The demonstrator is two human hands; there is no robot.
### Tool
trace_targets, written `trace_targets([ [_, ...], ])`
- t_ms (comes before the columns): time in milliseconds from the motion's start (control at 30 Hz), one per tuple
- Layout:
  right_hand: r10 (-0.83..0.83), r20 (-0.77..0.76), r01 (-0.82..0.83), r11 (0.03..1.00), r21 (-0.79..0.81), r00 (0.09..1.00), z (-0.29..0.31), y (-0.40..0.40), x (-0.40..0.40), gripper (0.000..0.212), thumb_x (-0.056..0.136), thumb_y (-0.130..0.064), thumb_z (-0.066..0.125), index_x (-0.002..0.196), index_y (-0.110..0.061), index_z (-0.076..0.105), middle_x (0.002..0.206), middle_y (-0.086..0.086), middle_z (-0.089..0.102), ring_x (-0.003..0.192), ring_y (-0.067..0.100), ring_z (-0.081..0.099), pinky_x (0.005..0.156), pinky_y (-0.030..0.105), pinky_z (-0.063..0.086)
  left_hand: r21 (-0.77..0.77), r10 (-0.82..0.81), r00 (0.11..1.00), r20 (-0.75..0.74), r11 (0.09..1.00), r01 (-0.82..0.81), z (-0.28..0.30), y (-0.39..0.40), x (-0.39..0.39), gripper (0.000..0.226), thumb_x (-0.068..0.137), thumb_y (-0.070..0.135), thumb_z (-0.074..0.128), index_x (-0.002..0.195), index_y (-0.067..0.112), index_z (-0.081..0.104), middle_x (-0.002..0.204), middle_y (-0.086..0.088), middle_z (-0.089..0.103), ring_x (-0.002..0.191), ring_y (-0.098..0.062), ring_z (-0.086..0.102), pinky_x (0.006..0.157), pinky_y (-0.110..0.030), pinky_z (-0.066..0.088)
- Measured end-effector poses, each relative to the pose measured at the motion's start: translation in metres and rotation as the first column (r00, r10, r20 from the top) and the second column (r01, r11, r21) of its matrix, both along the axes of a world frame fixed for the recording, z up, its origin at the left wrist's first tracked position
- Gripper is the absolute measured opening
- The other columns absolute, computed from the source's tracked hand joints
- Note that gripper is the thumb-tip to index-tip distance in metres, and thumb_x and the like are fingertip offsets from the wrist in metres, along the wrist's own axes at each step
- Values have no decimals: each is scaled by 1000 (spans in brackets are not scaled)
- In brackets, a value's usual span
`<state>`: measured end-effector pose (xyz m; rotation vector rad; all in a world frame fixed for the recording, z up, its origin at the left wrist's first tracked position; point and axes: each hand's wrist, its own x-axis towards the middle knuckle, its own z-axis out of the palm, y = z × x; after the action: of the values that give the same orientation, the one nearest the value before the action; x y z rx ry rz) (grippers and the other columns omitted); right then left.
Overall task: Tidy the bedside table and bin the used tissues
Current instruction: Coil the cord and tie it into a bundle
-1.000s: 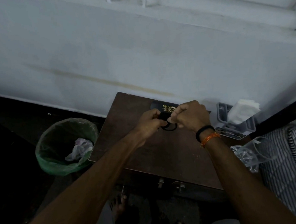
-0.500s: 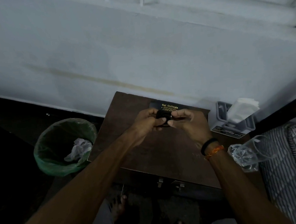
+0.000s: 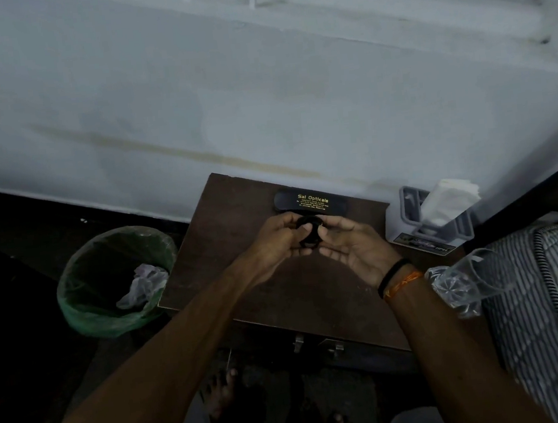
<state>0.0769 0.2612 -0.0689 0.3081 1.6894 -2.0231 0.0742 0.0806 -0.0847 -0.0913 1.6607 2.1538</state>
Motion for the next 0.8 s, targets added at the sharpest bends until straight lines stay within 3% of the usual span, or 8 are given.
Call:
trace_targets([
  [100, -40, -24, 41, 999, 21, 999, -3, 1, 4, 38, 84, -12, 74, 122, -9, 67, 113, 13, 73, 104, 28, 70, 91, 39, 56, -47, 23, 1000, -4, 999, -23, -3, 5, -1, 22, 95, 17, 59, 114, 8, 66, 103, -8, 71, 92, -20, 69, 74, -30, 56],
  [167, -64, -68, 68, 995, 67, 996, -5, 2, 6, 38, 84, -12, 74, 121, -8, 67, 111, 13, 73, 101, 29, 72, 86, 37, 59, -87, 40, 999, 10, 995, -39, -5, 8, -2, 20, 94, 18, 61, 112, 11, 68, 102, -6, 73, 92, -18, 70, 71, -27, 54],
  [300, -103, -144, 126, 979, 160, 984, -9, 3, 11, 33, 85, -10, 73, 118, -6, 69, 106, 15, 74, 92, 26, 73, 78, 33, 61, -132, 90, 993, 72, 988, -80, -12, 16, -5, 19, 90, 15, 66, 107, 7, 71, 104, -11, 73, 98, -23, 70, 81, -34, 58],
  [367, -116, -156, 147, 968, 205, 981, -13, 5, 12, 32, 87, -9, 71, 119, -5, 68, 107, 18, 73, 88, 25, 73, 75, 32, 62, -159, 106, 988, 109, 983, -88, -16, 21, -4, 18, 88, 14, 69, 103, 6, 71, 99, -10, 73, 93, -21, 70, 75, -30, 57],
  [633, -210, -179, 254, 928, 272, 961, -24, 41, 21, 32, 95, -17, 63, 127, -10, 64, 110, 12, 71, 91, 25, 73, 68, 27, 61, -207, 42, 996, 83, 978, -24, -25, 70, -6, 14, 85, 12, 72, 96, 2, 72, 93, -12, 73, 80, -18, 74, 74, -31, 61],
  [800, -335, -206, 392, 827, 403, 919, -48, 80, 29, 28, 92, -23, 68, 119, -14, 69, 111, 13, 72, 90, 26, 73, 66, 30, 60, -306, -59, 997, 41, 950, 69, -35, 113, -5, 13, 85, 11, 71, 98, 7, 71, 100, -9, 71, 85, -17, 73, 73, -28, 61],
])
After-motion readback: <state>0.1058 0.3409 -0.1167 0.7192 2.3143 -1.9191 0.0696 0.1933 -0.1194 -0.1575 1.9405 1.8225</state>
